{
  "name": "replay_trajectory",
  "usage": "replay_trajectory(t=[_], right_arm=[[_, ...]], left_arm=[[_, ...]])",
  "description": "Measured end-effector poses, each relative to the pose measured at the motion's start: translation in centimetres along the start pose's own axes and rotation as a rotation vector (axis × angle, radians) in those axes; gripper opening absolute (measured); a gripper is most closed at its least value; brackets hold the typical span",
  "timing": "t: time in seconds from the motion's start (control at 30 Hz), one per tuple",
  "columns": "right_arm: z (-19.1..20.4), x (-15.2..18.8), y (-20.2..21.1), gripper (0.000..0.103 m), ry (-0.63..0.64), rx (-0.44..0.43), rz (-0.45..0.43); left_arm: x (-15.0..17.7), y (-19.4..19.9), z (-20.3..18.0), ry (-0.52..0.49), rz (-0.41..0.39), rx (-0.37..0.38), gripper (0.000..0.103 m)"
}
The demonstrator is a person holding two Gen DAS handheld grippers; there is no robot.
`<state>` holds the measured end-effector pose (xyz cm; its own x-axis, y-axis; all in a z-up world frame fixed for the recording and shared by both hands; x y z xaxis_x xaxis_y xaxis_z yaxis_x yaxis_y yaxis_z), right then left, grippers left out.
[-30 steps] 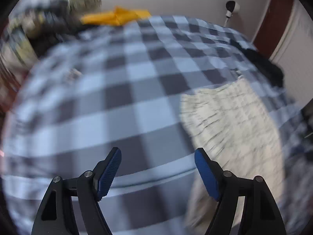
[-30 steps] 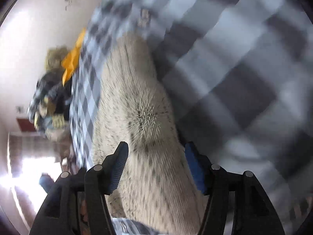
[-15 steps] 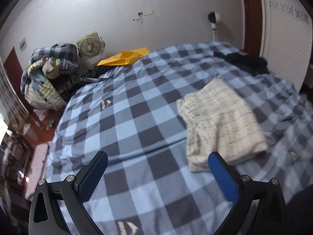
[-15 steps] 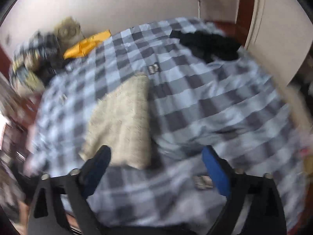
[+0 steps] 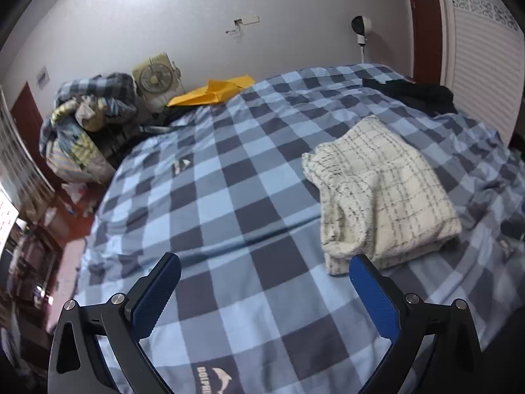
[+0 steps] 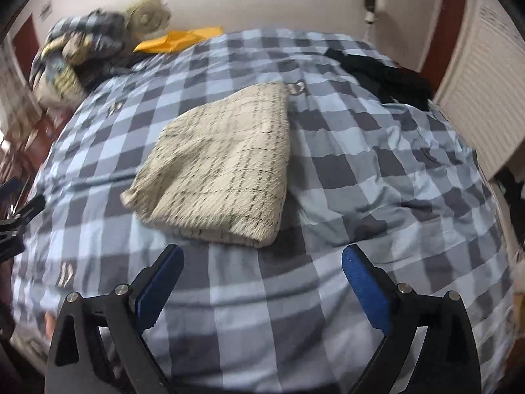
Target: Fold small clothes
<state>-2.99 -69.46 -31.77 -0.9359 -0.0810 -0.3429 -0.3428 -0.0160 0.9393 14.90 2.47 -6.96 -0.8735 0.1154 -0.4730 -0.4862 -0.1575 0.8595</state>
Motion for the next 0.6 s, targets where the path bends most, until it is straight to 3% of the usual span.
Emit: replay_trajectory(t=[0.03,0.1,0.37,0.6], right_arm=[[-0.3,0.5,-1.0,0.096,-0.031,-0.022,-0.017],[-1.1,1.4,-2.9,0.096,-0.082,0.003,0.056],[1.2,0.0,-2.1,0.096,0.027,0.114,-0.004],[3.8,0.0,-1.1,0.095,0.153,0.272,-0.096]], left_arm=[[0.0,0.0,-0.1,-0.005,-0.005,-0.014,0.103],[0.0,0.1,-0.2,-0.003,-0.001,-0.014,0.103],[-0.8,1.9,-1.8,-0.038,-0.079,-0.006,0.103],[-0.4,1.6,-2.7,-0.044,-0.051,0.052,0.103]])
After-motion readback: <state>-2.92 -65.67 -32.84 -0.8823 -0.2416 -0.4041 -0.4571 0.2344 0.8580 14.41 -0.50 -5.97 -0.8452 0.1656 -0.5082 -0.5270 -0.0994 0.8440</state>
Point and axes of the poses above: each gripper's, at about its wrist camera, not at the fingertips, and y roughly against the way its jaws point, z to its left, x to its underside, the point moved 10 cm from there along -y, roughly the way its jaws point, and after that the axes turned 15 degrees about z, right-handed, at the moved point
